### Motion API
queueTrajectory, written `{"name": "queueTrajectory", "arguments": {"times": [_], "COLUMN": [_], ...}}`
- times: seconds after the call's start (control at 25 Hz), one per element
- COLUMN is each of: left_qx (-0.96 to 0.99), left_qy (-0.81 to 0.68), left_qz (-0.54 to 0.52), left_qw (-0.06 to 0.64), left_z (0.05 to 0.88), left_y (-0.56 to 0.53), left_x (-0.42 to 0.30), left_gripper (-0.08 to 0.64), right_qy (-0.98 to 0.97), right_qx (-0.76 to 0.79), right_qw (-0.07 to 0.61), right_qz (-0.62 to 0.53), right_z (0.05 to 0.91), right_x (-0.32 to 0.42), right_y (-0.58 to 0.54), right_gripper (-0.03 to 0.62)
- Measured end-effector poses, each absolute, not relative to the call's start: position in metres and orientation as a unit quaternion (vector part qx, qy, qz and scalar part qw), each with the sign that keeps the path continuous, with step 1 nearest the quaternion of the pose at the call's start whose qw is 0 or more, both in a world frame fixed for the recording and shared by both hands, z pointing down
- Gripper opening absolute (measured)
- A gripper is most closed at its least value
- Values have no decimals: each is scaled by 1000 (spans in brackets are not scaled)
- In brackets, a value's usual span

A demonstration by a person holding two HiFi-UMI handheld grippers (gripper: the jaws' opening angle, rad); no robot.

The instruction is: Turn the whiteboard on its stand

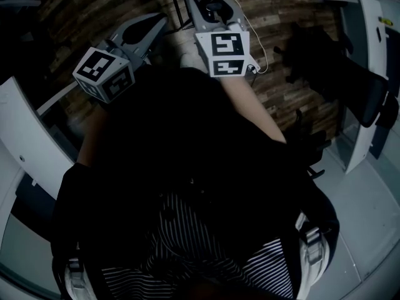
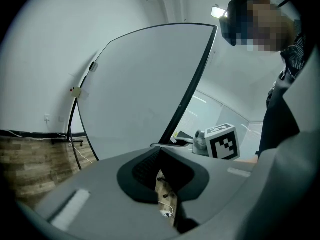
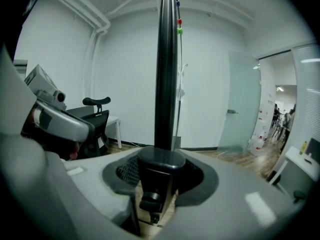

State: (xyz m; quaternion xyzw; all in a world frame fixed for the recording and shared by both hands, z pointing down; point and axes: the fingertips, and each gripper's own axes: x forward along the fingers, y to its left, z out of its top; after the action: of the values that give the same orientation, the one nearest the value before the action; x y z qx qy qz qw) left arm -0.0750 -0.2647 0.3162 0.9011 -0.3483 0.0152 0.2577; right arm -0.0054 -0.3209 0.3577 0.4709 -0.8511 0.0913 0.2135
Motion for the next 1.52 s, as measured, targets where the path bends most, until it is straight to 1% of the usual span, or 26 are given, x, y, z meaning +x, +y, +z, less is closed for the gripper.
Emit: {"name": "queueTrajectory", "arguments": {"times": [0.36,0.56,0.68,0.84,0.96,1.04,1.12,1.24,1.52], "left_qx": [903,907,911,918,920,922,927,931,936], "left_qy": [-348,-337,-328,-320,-316,-308,-299,-293,-291], "left_qz": [18,16,21,9,8,5,-2,-5,-2], "left_qw": [253,251,250,235,231,234,227,218,200], "left_z": [316,314,315,303,304,304,297,290,280], "left_y": [-274,-278,-278,-285,-286,-285,-285,-278,-263], "left_x": [-83,-74,-62,-51,-50,-46,-38,-20,10], "left_gripper": [2,2,2,2,2,2,2,2,2], "right_qy": [-858,-867,-870,-878,-891,-901,-910,-916,-919], "right_qx": [460,441,442,442,419,399,380,359,354], "right_qw": [209,209,199,164,156,143,113,78,77], "right_qz": [92,99,87,83,74,89,120,159,155], "right_z": [356,353,343,321,314,313,308,298,292], "right_x": [-22,-20,-13,4,6,7,13,28,59], "right_y": [-337,-332,-319,-306,-295,-287,-283,-270,-257], "right_gripper": [173,177,188,190,190,190,166,2,2]}}
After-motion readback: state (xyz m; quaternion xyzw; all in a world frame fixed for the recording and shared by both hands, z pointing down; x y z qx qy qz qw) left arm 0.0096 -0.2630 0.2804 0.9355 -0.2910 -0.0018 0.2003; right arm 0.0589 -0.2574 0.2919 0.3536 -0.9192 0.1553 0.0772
